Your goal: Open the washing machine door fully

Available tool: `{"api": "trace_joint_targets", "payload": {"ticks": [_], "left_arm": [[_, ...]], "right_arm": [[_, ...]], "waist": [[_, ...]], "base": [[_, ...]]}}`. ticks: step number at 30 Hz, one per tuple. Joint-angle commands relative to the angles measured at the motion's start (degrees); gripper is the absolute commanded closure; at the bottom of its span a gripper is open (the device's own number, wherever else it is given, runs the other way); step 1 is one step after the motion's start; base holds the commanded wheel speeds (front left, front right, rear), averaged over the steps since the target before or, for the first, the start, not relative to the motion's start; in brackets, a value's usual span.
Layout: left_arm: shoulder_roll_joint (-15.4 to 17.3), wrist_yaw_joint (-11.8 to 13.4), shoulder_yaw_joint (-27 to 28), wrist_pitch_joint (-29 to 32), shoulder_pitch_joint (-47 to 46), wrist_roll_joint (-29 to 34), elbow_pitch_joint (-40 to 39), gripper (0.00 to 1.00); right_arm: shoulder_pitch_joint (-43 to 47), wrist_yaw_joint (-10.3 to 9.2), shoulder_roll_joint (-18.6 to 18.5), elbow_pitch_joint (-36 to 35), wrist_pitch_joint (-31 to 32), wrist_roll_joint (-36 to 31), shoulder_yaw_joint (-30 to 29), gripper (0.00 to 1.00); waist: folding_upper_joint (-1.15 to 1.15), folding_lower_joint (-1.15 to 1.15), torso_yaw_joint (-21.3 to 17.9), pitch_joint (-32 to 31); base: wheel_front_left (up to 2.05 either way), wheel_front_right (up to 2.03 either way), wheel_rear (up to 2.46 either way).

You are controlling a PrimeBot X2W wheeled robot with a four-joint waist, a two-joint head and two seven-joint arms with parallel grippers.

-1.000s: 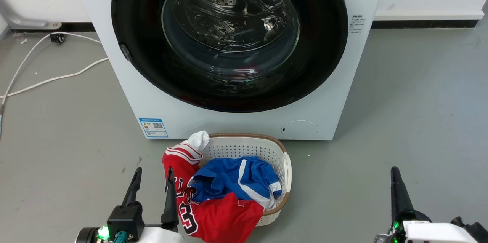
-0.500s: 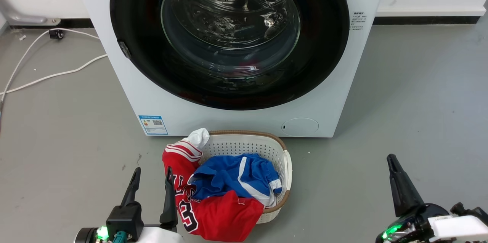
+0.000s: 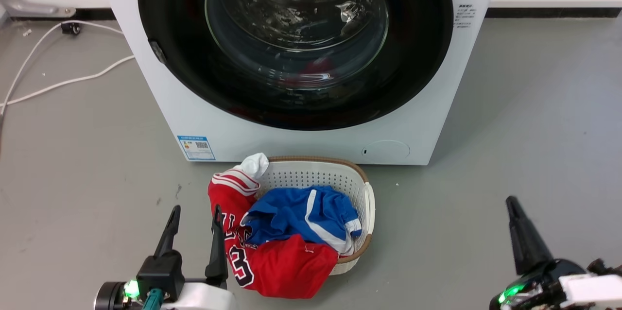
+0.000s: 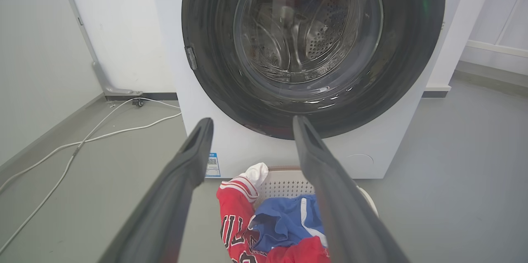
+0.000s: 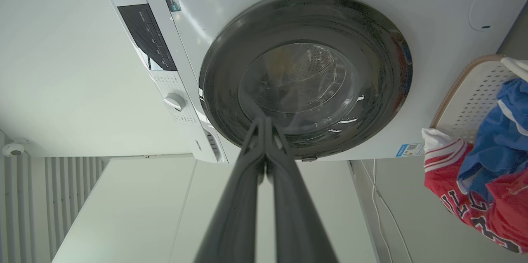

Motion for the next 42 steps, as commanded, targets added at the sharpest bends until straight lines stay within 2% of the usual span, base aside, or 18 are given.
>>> {"api": "trace_joint_targets", "payload": {"ticks": [1, 8, 19, 29, 42], "left_arm": [[-0.1, 0.0, -0.1, -0.2, -1.3, 0.4, -0.4, 0.00], [-0.1, 0.0, -0.2, -0.2, -4.5, 0.6, -1.4, 0.00], [-0.1, -1.2, -0.2, -0.2, -10.9, 1.7, -2.7, 0.00], [-0.1, -2.2, -1.0, -0.2, -15.6, 1.9, -2.8, 0.00], [-0.1, -2.4, -2.6, -0.2, -18.8, 1.7, -3.1, 0.00]], "right_arm": [[-1.8, 0.01, 0.2, 0.0, -0.1, 0.6, -1.0, 1.00], [-10.6, 0.00, -0.4, 2.8, 0.5, 1.4, -6.4, 1.00], [-33.3, 0.00, -7.8, 13.6, 5.4, 3.1, -11.6, 1.00], [-53.2, 0.01, -15.9, 28.8, 9.4, -0.5, -7.4, 1.00], [-71.0, 0.00, -19.6, 41.0, 14.0, -6.7, 0.1, 1.00]], "waist": [[0.00, 0.00, 0.4, 1.1], [0.00, 0.00, 0.9, 6.1], [0.00, 0.00, 0.8, 15.8], [0.00, 0.00, 2.1, 22.0], [0.00, 0.00, 3.6, 27.5]], "base": [[0.00, 0.00, 0.00], [0.00, 0.00, 0.00], [0.00, 0.00, 0.00], [0.00, 0.00, 0.00], [0.00, 0.00, 0.00]]}}
